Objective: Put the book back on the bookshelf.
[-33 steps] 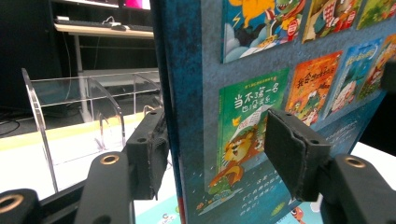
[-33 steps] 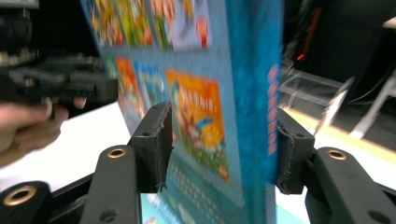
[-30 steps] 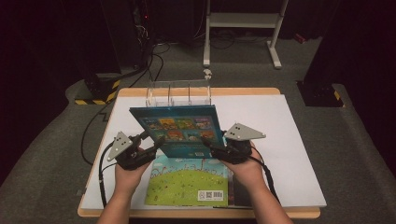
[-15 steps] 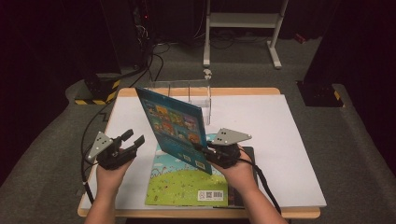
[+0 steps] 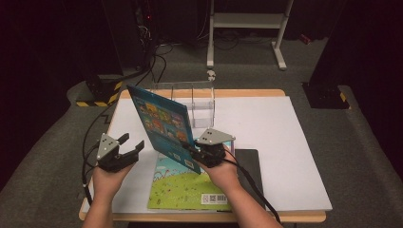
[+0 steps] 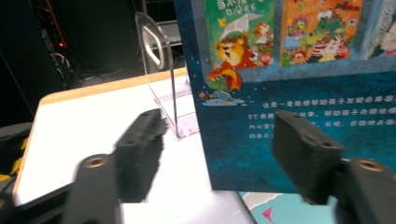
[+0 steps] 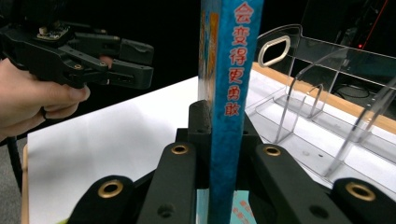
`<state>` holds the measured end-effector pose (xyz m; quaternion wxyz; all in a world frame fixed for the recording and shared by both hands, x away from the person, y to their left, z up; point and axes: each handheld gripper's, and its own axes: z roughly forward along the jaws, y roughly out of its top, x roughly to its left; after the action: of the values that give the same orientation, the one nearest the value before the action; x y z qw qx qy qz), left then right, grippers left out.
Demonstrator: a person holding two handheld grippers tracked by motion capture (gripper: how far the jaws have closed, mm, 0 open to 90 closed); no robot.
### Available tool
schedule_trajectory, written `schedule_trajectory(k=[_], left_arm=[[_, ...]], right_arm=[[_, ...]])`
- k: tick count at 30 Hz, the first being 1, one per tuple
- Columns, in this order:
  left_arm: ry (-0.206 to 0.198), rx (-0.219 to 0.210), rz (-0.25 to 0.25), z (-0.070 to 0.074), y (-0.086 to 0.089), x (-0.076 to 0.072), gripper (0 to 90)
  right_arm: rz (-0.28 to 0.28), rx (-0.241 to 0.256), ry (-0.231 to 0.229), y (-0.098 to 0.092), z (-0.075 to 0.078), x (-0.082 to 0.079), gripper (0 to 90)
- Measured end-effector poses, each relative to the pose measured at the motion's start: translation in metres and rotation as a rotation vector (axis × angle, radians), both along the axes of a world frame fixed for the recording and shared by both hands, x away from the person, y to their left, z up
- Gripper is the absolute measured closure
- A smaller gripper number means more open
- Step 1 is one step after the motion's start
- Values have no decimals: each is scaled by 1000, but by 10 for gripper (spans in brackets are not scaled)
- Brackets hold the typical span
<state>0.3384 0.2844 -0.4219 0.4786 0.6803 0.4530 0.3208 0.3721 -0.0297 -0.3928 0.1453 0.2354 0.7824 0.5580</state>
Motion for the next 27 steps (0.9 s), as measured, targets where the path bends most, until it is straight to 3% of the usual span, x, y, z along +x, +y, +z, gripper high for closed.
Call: schedule_trajectory(k=[4, 5, 10, 15, 20, 24, 27], left_arm=[[26, -58, -32, -2, 6, 2, 329], [1, -92, -51, 1, 6, 0, 318], [-56, -150, -111, 10, 2, -8, 297], [-80, -188, -160, 18, -6, -14, 266], [-108, -215, -236, 31, -25, -25, 224], [-127, -203, -247, 35, -33, -30, 217], [-139, -217, -263, 38, -38, -34, 208]], right_arm=[[-1, 4, 1, 7, -2, 2, 827], [1, 2, 1, 13, -3, 3, 827], [9, -7, -3, 29, -5, 4, 826], [6, -6, -5, 33, -6, 3, 824], [1, 4, -1, 34, -7, 1, 815], [2, 6, -1, 35, -7, -2, 805], [10, 11, 5, 36, -9, -4, 788]])
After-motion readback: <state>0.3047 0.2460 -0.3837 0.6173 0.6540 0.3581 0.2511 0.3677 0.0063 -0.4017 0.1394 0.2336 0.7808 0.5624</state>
